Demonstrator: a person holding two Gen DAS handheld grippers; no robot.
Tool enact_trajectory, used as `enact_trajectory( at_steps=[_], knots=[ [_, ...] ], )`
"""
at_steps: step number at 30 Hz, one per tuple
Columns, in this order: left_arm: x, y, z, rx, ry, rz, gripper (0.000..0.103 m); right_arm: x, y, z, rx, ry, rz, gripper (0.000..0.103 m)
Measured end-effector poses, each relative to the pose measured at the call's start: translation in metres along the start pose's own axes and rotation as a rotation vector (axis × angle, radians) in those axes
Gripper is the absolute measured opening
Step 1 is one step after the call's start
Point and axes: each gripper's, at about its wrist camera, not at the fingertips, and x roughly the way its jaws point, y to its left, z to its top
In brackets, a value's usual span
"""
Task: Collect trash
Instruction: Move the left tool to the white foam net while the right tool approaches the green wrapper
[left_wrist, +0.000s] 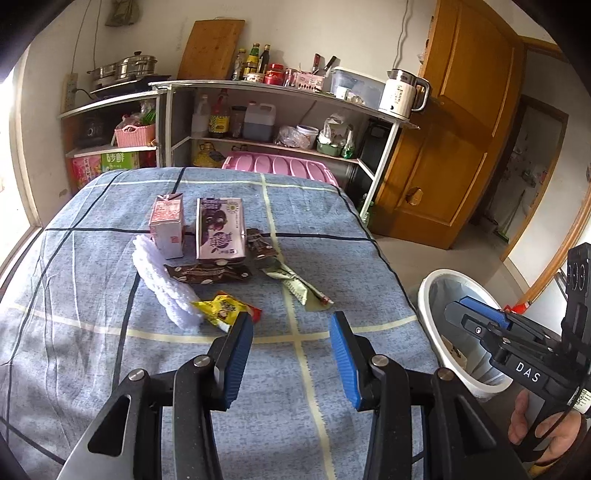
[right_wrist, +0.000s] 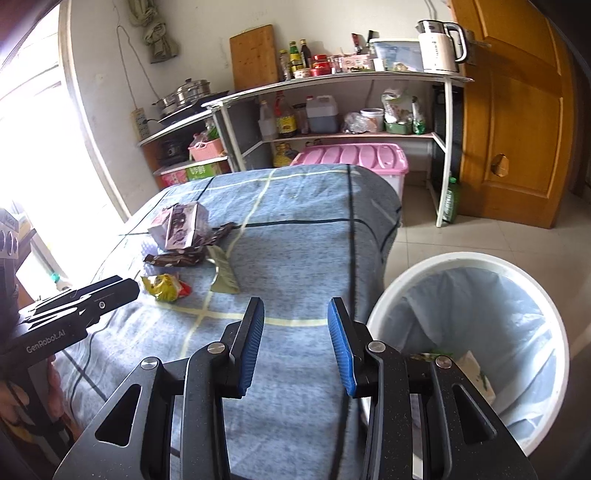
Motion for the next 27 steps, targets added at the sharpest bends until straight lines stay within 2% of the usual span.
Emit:
enact_trajectory(
  at_steps=[13, 16, 19, 27],
  knots=[
    [0.014, 0.080, 0.009, -0.121, 0.021, 0.111, 0.043, 0.060, 0.042, 0.019, -0.077, 0.071, 0.050, 0.037],
    [0.021, 0.094, 0.011, -0.152, 0.036, 0.105, 0.043, 0.073, 0.048, 0.023, -0.087, 0.082, 0.053, 0.038],
    [0.027, 0.101, 0.014, -0.160, 0.041, 0.116, 0.043, 0.084, 0.052, 0.027, -0.095, 0.093, 0.054, 0.046],
    [0.053, 0.118, 0.023, -0.214, 0.069, 0.088, 0.044, 0.113, 0.060, 0.039, -0.106, 0.124, 0.065, 0.046]
  ],
)
